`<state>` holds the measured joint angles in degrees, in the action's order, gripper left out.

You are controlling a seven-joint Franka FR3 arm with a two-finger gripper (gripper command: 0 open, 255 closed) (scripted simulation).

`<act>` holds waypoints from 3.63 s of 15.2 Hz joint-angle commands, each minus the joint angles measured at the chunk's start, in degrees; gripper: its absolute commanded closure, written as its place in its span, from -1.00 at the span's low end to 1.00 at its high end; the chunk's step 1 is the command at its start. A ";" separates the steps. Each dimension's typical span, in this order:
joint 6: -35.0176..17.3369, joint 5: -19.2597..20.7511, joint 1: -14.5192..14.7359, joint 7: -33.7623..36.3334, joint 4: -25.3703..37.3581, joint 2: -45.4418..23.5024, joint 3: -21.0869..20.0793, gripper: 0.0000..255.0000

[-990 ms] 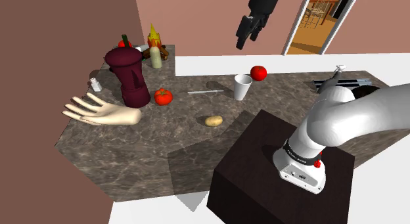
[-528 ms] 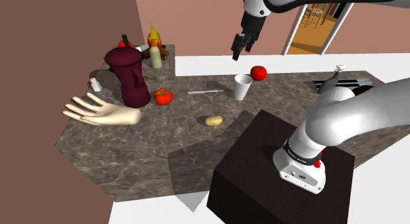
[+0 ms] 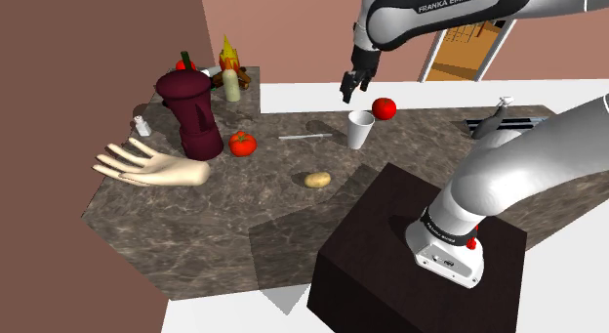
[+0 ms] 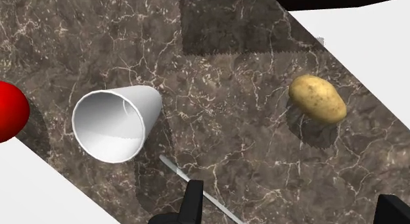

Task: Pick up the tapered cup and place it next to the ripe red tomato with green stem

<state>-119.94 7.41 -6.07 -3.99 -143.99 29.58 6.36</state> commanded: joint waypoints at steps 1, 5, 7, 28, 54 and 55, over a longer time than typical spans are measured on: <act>-3.00 0.76 -0.65 -0.55 -0.10 -3.39 0.94 -1.00; -8.74 2.12 -2.05 -2.06 0.51 -10.74 3.15 -1.00; -11.47 2.60 -2.71 -2.84 1.21 -14.66 4.21 -1.00; -30.54 0.03 -8.37 -10.05 11.69 -47.18 8.65 -1.00; -24.88 1.13 -7.79 -9.92 11.92 -41.67 9.25 1.00; -24.16 1.26 -7.73 -9.91 12.01 -41.02 9.30 1.00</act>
<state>-144.91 8.52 -13.86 -13.90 -132.08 -12.17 15.59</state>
